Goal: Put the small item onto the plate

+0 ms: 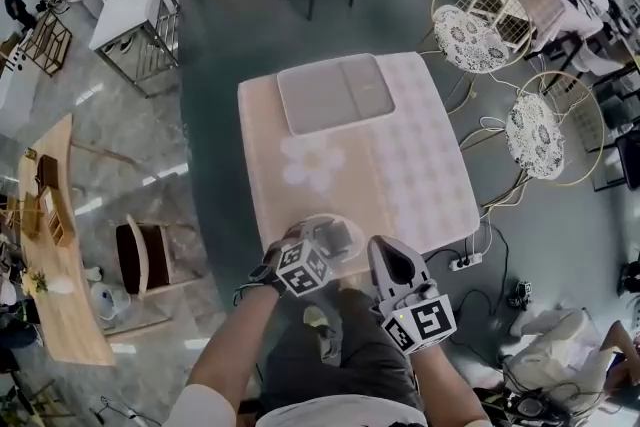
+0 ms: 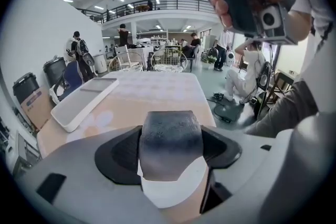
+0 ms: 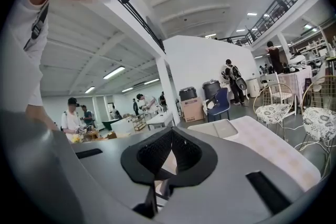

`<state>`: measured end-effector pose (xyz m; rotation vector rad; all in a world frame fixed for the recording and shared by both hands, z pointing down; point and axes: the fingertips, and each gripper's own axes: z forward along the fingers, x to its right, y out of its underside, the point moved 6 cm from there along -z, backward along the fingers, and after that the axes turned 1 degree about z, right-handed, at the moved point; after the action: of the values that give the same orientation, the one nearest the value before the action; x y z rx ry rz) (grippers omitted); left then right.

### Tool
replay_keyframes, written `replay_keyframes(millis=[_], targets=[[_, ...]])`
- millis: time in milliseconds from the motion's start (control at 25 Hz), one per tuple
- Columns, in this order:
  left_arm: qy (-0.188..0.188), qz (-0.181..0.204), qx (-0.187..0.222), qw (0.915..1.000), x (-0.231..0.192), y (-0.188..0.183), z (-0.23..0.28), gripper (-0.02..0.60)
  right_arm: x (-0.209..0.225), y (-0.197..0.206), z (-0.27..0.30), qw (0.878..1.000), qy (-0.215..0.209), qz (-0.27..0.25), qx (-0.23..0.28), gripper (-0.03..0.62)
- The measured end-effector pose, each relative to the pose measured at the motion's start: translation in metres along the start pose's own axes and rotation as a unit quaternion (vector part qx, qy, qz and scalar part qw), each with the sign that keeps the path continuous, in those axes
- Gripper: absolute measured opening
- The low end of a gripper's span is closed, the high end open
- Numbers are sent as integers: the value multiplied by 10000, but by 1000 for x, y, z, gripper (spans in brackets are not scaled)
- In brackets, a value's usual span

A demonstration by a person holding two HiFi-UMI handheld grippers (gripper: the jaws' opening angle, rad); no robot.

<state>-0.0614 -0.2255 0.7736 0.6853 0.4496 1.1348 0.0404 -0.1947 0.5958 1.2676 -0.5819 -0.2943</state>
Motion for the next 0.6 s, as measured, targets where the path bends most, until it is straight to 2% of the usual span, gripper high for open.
replay_keyframes(millis=[360,600], targets=[[357,269,-349,9984,0,16,35,316,11,24,17,9999,-1,160,-43,14],[461,714,-609,9945,3,25,49,316,18,30,20,9998,-23,217,-21,12]])
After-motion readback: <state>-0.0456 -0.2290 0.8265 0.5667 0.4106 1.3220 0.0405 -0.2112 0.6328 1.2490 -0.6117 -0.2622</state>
